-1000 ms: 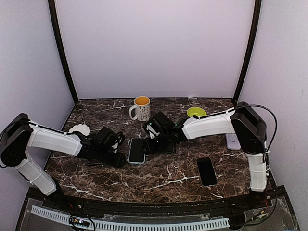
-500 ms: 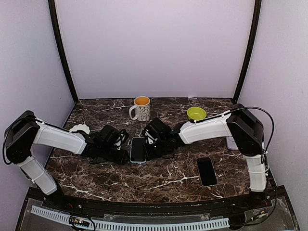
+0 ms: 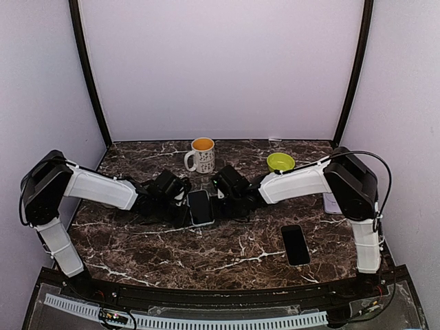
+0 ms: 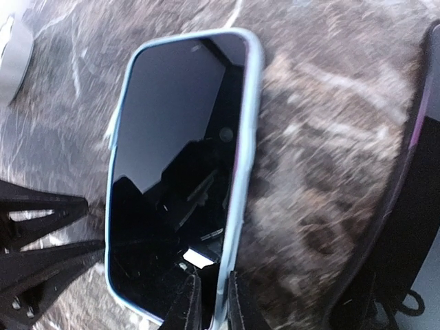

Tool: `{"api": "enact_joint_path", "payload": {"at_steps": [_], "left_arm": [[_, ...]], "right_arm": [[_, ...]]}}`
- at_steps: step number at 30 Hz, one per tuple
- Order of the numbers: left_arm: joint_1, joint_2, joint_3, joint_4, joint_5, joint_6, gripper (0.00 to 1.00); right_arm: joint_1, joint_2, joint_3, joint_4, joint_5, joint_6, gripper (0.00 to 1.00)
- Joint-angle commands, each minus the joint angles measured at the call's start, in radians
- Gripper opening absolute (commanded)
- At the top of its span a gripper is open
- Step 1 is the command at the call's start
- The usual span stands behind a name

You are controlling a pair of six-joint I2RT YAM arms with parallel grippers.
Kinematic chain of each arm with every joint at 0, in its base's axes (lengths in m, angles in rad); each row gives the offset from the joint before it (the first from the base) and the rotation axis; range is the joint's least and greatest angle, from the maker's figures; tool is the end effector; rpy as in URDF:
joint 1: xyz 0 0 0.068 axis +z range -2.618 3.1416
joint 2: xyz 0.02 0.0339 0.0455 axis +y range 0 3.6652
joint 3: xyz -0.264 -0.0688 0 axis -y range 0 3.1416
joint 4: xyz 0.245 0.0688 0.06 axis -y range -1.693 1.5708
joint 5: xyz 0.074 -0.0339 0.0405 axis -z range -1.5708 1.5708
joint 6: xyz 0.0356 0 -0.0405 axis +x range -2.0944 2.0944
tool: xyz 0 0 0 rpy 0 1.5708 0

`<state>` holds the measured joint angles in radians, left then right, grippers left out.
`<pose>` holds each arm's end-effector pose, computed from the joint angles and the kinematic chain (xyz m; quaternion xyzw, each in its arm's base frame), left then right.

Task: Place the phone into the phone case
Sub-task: Move the phone with the phone case to the center of the board.

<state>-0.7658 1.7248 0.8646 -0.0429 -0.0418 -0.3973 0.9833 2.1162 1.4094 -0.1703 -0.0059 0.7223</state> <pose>0.2415 -0.2302 0.1418 0.1663 0.9298 -0.1635 0.2846 0.2505 0.3766 0.1415 -0.1234 0.9323 0.2578 0.2215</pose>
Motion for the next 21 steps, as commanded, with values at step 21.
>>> {"api": "enact_joint_path", "payload": {"at_steps": [21], "left_arm": [[0.026, 0.120, 0.114, -0.004, -0.188, 0.124, 0.35]], "right_arm": [[0.010, 0.023, -0.011, 0.191, -0.072, 0.065, 0.08]]}}
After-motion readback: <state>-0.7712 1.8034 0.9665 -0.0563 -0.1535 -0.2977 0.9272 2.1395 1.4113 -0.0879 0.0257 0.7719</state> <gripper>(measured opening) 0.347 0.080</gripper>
